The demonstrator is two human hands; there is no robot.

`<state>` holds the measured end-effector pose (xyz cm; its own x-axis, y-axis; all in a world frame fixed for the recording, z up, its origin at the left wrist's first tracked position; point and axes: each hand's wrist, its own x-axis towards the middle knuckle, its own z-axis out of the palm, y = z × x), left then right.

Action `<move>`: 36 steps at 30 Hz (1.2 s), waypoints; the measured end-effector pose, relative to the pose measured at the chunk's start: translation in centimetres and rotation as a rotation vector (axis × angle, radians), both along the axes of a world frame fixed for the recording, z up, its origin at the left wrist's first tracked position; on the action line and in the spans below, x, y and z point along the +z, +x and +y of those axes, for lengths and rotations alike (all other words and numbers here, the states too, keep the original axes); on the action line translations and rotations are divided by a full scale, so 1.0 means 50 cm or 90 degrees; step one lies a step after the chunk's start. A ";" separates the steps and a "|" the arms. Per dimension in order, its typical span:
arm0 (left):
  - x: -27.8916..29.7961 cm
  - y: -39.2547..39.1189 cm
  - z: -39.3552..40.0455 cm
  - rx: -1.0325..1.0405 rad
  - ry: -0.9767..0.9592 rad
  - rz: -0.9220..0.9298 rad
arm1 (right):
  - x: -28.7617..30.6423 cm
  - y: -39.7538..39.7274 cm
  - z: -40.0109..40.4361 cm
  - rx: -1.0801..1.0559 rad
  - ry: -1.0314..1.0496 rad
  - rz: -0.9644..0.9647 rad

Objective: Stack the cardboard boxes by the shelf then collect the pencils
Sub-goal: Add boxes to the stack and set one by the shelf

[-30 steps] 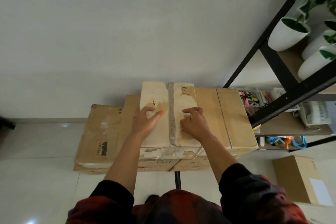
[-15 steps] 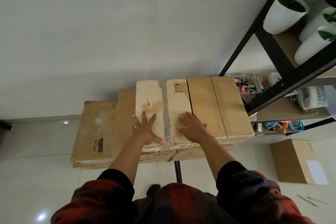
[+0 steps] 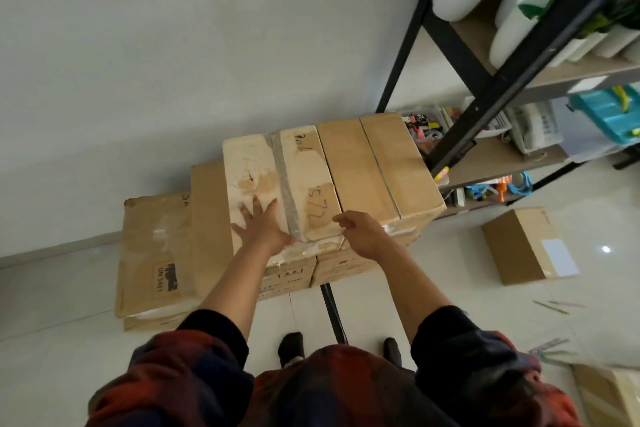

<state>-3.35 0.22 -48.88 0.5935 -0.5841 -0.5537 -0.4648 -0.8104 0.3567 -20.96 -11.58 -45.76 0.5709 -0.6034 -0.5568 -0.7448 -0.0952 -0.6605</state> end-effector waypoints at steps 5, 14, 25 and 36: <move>0.022 -0.147 -0.027 0.036 -0.221 0.001 | 0.010 -0.088 0.016 -0.084 -0.010 -0.027; 0.051 -0.415 -0.070 0.007 -0.307 0.143 | 0.027 -0.354 -0.011 -0.157 -0.020 -0.032; 0.069 -0.802 -0.133 -0.074 -0.274 0.202 | 0.018 -0.741 -0.056 -0.238 -0.033 -0.020; 0.103 -1.012 -0.203 -0.188 -0.248 0.240 | 0.027 -0.975 -0.078 -0.346 -0.024 -0.030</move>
<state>-53.97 -9.92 -43.74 0.1816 -0.8955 -0.4062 -0.4338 -0.4437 0.7842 -69.71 -15.47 -44.41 0.1953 -0.8372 -0.5108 -0.6629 0.2712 -0.6979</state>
